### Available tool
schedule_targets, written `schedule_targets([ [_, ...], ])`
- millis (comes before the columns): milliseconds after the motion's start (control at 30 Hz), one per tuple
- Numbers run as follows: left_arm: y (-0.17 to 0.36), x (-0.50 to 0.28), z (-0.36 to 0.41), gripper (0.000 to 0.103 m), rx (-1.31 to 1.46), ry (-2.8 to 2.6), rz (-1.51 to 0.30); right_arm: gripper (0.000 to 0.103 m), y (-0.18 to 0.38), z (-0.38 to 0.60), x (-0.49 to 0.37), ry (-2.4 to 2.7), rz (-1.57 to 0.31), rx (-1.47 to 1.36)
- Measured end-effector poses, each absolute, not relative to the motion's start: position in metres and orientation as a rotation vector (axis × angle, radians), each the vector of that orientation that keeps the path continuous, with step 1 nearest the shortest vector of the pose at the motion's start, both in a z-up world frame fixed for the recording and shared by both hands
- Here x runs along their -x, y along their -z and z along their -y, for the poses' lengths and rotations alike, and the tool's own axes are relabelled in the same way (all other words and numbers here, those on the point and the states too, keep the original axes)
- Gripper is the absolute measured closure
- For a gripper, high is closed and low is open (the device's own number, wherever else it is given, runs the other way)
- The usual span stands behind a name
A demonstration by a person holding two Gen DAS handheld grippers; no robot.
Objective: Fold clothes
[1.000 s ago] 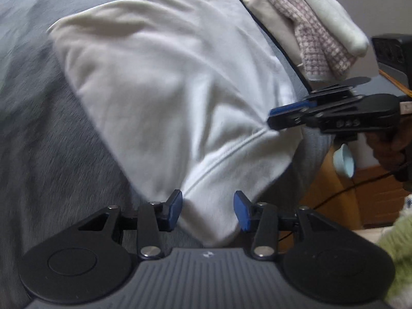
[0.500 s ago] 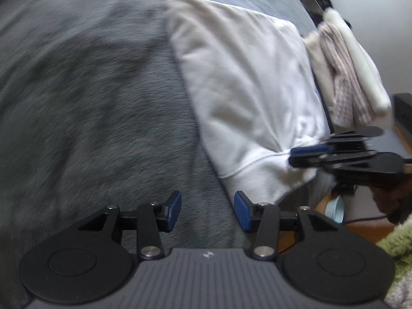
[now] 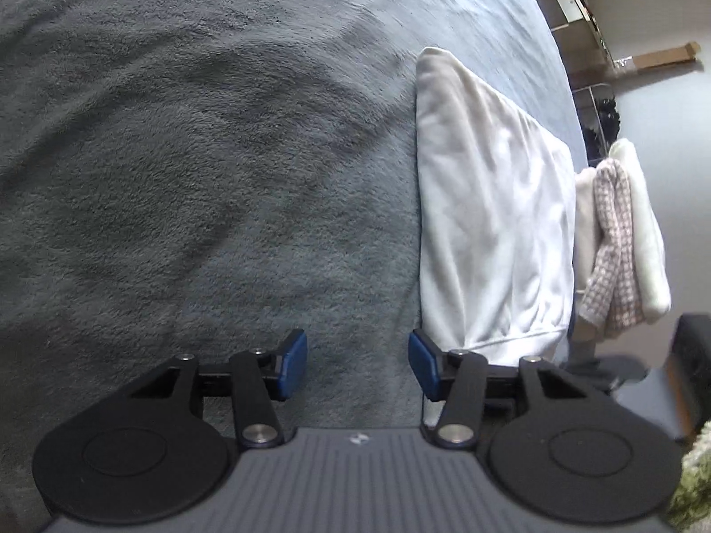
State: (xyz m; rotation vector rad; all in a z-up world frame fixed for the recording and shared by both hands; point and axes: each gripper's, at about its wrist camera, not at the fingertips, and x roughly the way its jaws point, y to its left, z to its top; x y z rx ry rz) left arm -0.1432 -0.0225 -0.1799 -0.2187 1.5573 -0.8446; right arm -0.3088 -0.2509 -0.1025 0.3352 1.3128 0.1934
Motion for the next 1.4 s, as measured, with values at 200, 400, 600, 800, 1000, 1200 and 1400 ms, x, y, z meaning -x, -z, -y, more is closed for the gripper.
schedule_targets([
  [200,0.175,0.128,0.048,0.051,0.235,0.882,-1.472,0.086,0.114,0.293,0.29,0.034,-1.215,-0.488],
  [400,0.172,0.102,0.106,0.05,0.225,0.948,-1.377,0.085,0.108,0.303,0.322,0.085,-1.29,-0.542],
  [600,0.167,0.083,0.151,0.047,0.034,0.984,-1.341,0.079,0.08,0.407,0.307,0.371,-0.972,-0.528],
  [800,0.175,0.079,0.159,0.046,0.009,0.979,-1.397,0.075,0.105,0.455,0.355,0.741,-1.005,-0.552],
  [1000,0.178,0.073,0.162,0.043,0.074,0.982,-1.443,0.043,0.102,0.461,0.369,0.582,-0.866,-0.688],
  [1200,0.181,0.076,0.157,0.042,0.07,1.036,-1.462,0.033,0.136,0.492,0.343,0.448,-0.854,-0.831],
  [1400,0.188,0.078,0.158,0.037,0.124,1.066,-1.446,0.025,0.156,0.512,0.358,0.33,-0.79,-1.074],
])
